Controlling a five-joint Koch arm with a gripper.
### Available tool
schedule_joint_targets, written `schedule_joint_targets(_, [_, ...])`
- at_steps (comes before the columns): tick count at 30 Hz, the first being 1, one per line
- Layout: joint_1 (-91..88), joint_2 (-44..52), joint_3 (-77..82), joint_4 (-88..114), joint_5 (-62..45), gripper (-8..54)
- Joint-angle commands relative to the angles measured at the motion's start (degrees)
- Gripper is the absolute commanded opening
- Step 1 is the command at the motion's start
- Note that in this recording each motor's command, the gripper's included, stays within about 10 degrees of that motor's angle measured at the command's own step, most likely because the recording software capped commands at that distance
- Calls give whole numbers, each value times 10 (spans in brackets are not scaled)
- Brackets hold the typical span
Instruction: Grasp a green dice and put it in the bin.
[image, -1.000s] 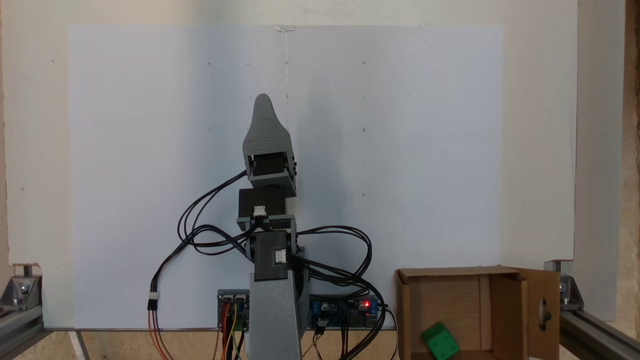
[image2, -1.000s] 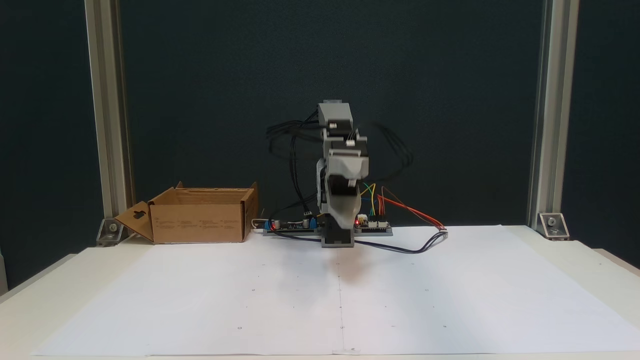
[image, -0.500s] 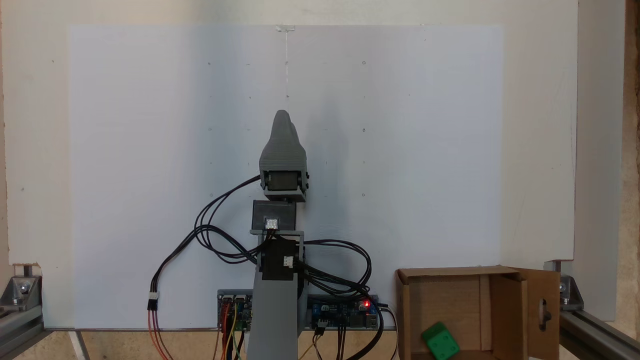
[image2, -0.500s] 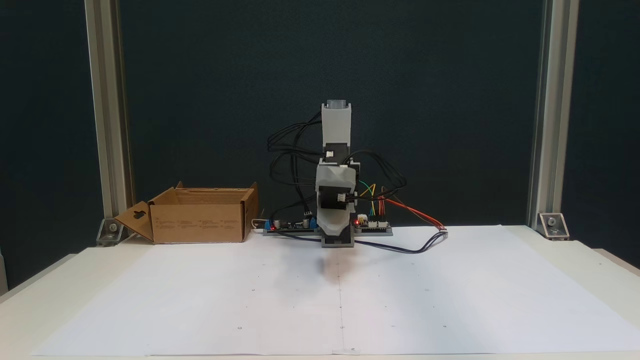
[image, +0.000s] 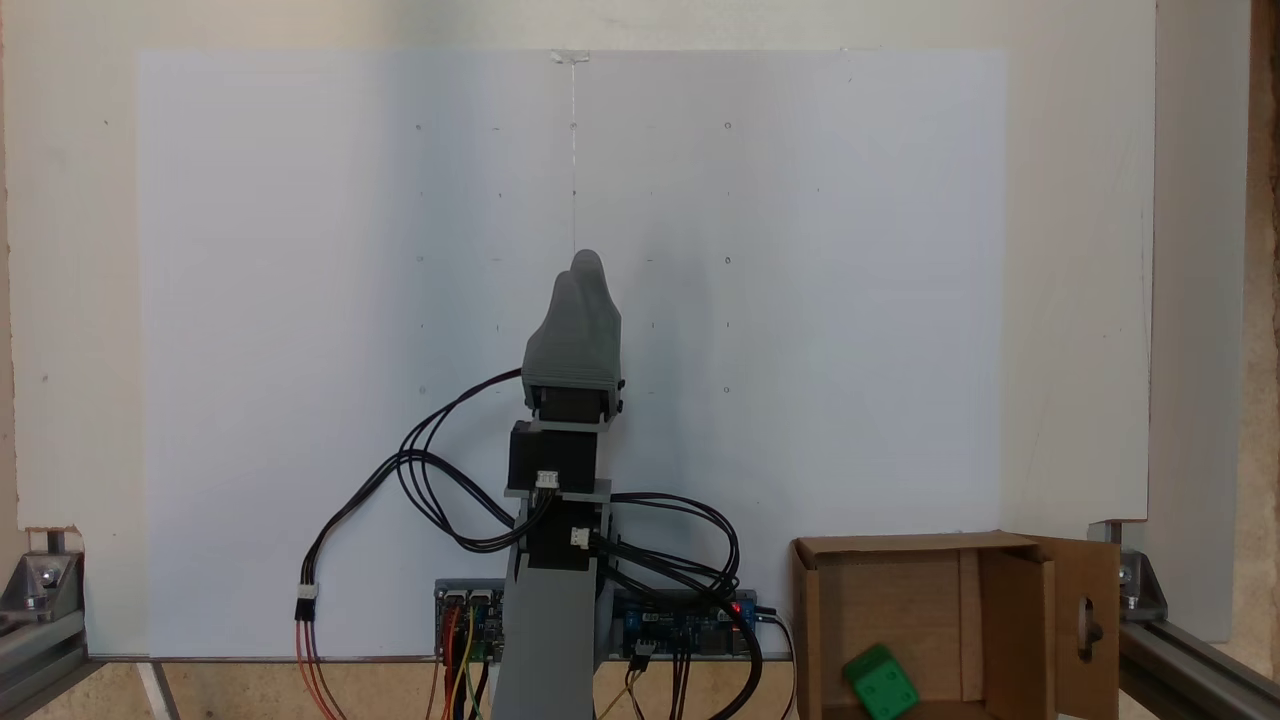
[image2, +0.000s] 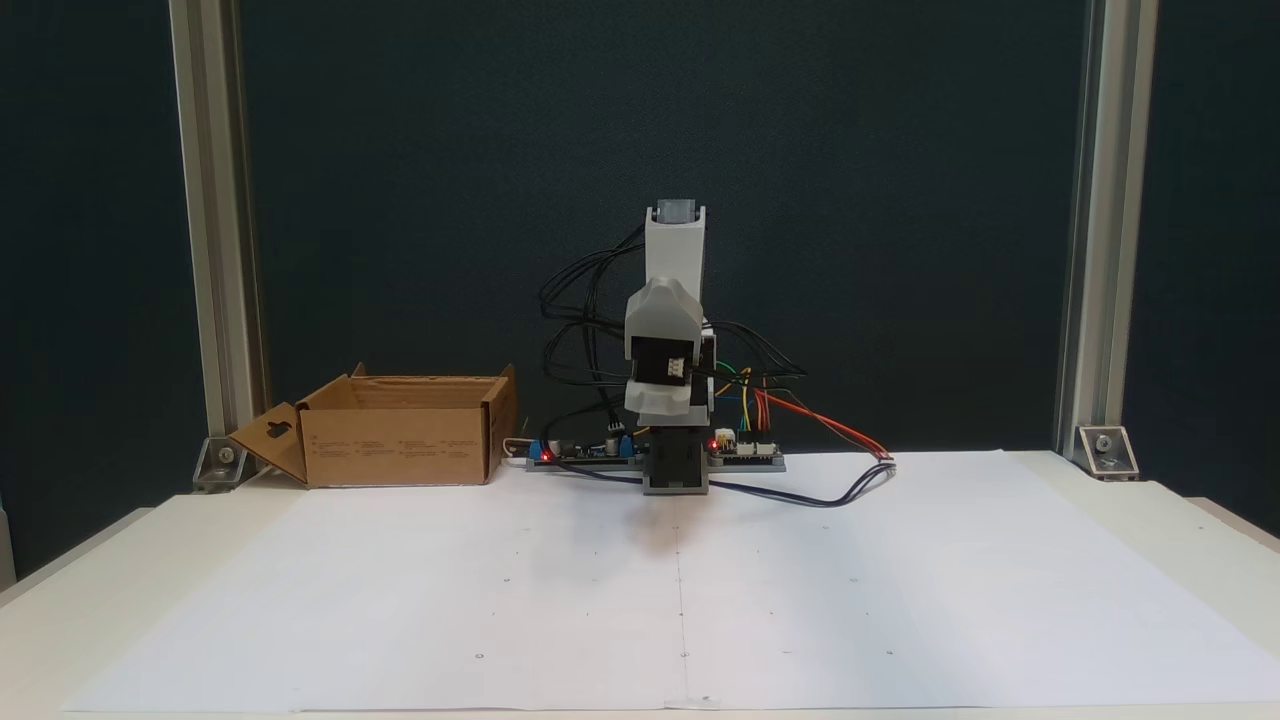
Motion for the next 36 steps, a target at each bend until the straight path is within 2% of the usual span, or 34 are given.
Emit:
schedule_joint_targets(1, [-2, 63, 11, -40, 13, 439])
schedule_joint_targets(5, [-2, 62, 47, -42, 13, 443])
schedule_joint_targets(36, [-1, 60, 47, -30, 12, 446])
